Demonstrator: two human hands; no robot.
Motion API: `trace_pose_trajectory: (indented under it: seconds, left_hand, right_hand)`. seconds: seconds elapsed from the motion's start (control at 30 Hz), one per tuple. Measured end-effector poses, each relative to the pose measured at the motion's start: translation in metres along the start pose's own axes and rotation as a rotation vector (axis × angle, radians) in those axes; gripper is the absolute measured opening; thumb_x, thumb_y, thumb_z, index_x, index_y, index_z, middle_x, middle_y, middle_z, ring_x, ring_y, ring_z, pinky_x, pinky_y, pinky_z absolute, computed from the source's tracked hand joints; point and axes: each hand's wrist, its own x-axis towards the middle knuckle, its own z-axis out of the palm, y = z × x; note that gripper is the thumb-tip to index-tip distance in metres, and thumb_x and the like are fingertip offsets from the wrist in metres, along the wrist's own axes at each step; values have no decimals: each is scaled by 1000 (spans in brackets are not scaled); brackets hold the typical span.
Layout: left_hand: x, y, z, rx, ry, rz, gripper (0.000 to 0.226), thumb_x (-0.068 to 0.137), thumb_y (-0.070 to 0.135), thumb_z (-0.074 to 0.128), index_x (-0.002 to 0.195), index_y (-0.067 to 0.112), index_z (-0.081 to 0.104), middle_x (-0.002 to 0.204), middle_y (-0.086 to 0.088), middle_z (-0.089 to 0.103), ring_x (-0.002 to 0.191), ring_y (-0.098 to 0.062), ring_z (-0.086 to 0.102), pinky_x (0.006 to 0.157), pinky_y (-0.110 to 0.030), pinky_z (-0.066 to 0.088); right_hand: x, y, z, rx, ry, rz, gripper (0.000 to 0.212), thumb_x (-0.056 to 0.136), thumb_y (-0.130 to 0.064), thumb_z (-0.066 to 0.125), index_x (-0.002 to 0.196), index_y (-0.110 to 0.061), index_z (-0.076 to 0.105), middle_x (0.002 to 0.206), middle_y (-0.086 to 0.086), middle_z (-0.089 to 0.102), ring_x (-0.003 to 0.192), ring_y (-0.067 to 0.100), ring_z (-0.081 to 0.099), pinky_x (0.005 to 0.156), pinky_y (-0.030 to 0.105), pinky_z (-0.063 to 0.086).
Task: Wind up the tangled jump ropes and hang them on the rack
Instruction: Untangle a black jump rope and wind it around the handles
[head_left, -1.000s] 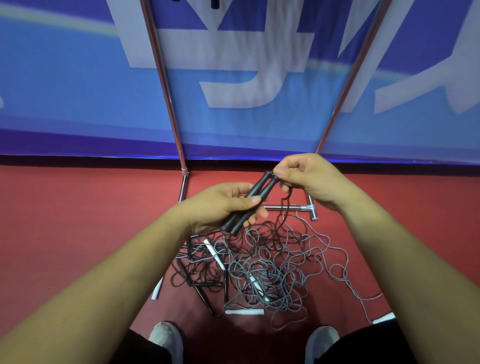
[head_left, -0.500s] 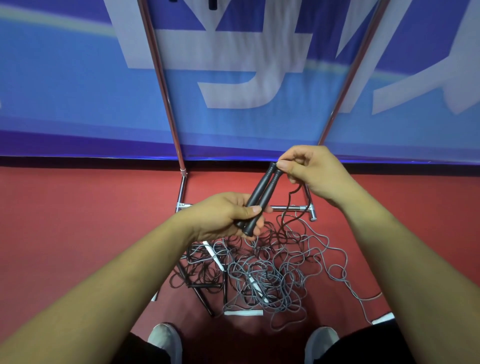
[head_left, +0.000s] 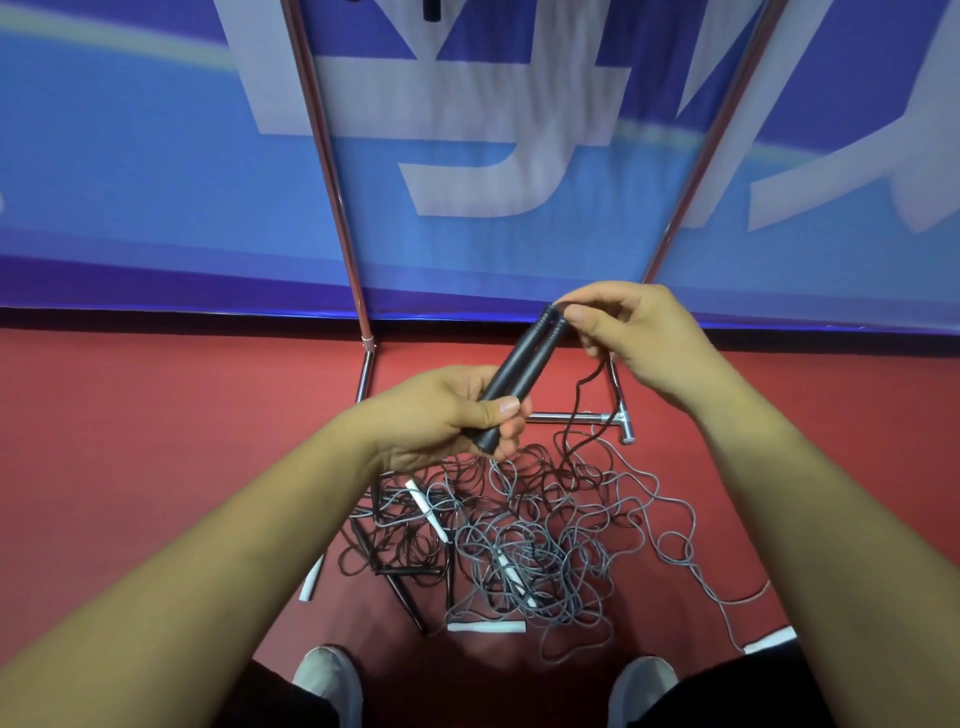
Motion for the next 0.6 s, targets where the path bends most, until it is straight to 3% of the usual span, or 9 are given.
trace_pose_trajectory:
  seconds: [0.1,0.2,0.3,0.37,0.5,0.6]
  left_hand:
    - [-1,5,-6,-79,73,107,11,90,10,53,99,5,54,69,-2,56,64,-15,59,68,-26,52]
    - [-2,9,-12,-243,179,204,8,89,7,53,97,3,53,68,-3,54,63,-15,56,66,-26,53]
    - [1,12,-13,-388,316,288,1,93,3,54,95,3,54,68,-4,55,63,-15,58,65,-25,54]
    - [3,15,-14,-437,420,320,8,96,2,47,94,4,54,69,-5,59,66,-15,63,65,-25,56]
    - [5,17,-20,-492,552,336,16,102,-1,42,94,4,56,96,-19,71,100,-31,73,89,-37,59]
    - [5,20,-20,-535,603,356,13,104,4,44,96,6,54,109,-32,67,110,-40,68,96,-45,55]
  right_hand:
    - [1,8,-5,-67,-125,66,13,99,-15,58,94,-12,69,67,-4,63,68,8,65,71,15,47]
    - [0,21,1,-19,-213,160,12,101,-10,54,97,-7,65,67,-4,61,81,22,73,84,35,54]
    - [2,20,12,38,-189,167,14,101,-8,53,98,-1,65,68,5,58,63,19,64,68,31,52]
    - [1,15,18,30,-211,161,17,103,-11,51,99,-5,66,67,3,58,60,19,63,66,33,50]
    - [-7,9,38,50,-279,145,19,105,-15,46,108,-10,64,66,2,53,65,29,70,66,34,51]
    - [-11,9,47,143,-200,186,22,105,-16,46,104,-6,65,65,1,55,50,16,55,53,25,43]
